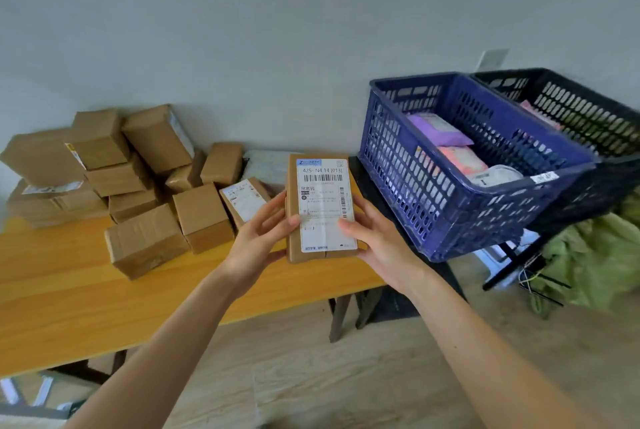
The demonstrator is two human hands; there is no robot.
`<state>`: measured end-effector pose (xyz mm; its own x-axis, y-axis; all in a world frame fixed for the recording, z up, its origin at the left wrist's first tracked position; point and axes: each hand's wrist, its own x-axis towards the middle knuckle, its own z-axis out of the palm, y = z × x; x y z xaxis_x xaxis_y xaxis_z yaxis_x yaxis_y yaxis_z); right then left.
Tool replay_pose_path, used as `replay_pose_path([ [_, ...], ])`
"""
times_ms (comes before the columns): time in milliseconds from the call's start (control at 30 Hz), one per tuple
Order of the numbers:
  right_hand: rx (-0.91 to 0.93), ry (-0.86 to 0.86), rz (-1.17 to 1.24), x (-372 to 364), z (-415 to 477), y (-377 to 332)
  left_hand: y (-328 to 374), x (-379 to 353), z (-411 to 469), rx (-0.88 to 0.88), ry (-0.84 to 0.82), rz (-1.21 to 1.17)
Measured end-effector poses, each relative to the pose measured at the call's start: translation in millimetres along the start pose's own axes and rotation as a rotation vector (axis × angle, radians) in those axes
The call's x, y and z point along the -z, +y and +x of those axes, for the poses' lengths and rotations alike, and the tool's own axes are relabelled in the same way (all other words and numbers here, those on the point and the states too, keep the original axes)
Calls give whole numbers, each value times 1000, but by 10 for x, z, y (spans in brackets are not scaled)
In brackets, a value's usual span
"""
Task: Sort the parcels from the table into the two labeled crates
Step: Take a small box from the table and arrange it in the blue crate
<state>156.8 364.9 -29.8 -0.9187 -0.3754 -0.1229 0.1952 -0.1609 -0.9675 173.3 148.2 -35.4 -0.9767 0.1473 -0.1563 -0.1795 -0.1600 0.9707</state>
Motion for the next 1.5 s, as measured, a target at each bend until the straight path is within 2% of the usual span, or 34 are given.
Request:
replay_pose_path([
  [367,31,57,-20,1070,-993,-306,-123,-1431,-184,-14,-63,46],
  [733,69,163,28,1930,-1349,-527,-40,-2429,103,-12,-103,97],
  [1233,140,195,22,3262,-628,-1247,307,-3354,1479,-92,-189,67],
  [1500,118,143,-13,3830,131,-1654,520,-3602,2310,-94,-75,38],
])
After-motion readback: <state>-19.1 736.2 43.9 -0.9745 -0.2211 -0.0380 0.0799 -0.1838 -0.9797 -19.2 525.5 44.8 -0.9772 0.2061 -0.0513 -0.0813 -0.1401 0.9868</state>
